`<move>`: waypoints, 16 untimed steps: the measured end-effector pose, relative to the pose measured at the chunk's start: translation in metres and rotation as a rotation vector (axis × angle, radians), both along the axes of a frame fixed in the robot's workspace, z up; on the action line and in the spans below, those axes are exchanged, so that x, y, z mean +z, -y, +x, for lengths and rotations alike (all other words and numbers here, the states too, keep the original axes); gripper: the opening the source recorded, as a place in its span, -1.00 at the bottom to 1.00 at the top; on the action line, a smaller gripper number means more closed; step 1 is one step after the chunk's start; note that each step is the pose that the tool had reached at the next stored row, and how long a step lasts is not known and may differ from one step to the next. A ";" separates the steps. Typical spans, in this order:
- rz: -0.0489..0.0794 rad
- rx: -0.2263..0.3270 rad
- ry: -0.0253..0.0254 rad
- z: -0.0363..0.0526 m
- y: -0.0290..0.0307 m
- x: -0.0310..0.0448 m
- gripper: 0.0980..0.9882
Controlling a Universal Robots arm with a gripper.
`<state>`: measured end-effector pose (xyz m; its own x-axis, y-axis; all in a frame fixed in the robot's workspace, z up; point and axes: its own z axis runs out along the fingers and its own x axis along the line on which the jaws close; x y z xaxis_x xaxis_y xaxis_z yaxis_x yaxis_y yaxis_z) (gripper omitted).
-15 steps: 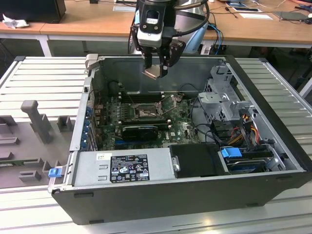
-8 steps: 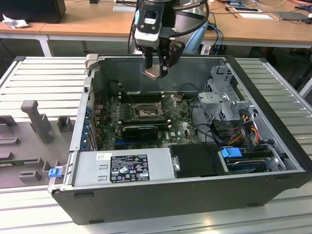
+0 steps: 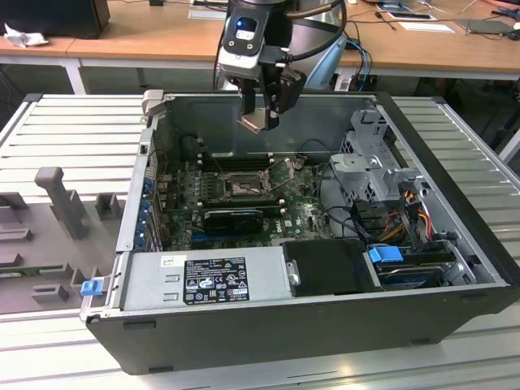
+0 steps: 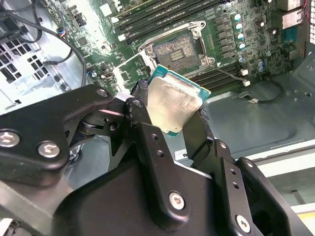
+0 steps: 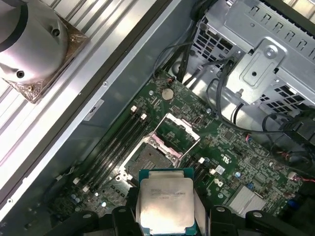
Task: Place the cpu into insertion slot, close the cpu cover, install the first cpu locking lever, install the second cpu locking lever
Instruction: 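Place the cpu into insertion slot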
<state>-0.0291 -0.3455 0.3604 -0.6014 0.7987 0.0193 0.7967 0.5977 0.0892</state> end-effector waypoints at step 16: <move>0.000 -0.154 0.0000 -0.0056 -0.0006 -0.0016 -0.04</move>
